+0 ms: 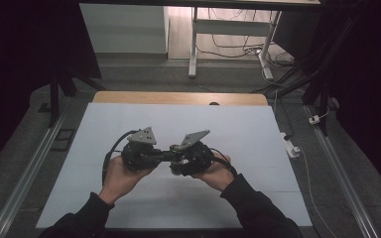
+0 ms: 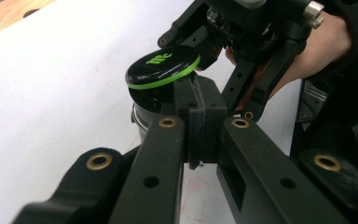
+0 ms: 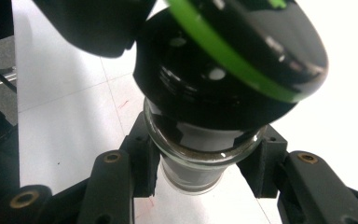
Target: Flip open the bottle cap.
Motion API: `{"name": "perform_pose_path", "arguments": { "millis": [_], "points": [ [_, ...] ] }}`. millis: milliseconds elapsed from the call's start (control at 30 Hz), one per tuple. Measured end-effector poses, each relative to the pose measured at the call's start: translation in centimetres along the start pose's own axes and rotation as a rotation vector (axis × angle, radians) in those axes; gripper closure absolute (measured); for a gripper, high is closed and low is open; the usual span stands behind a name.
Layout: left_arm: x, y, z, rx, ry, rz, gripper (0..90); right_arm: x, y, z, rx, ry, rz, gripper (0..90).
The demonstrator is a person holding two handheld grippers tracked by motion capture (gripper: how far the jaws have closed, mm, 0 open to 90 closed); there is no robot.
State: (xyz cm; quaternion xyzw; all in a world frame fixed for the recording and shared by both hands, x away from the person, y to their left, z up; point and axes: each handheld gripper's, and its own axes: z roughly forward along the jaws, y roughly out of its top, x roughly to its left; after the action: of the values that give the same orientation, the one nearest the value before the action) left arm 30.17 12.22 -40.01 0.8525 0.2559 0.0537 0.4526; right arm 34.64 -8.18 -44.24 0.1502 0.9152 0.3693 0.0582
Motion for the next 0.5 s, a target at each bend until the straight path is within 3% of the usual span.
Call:
{"name": "perform_pose_path", "arguments": {
  "millis": [500],
  "points": [
    [0.41,0.7,-0.54,-0.02,0.021,-0.013,89.0,0.68,0.13,0.32,0.009,0.021,-0.022,53.2]
  ]
}}
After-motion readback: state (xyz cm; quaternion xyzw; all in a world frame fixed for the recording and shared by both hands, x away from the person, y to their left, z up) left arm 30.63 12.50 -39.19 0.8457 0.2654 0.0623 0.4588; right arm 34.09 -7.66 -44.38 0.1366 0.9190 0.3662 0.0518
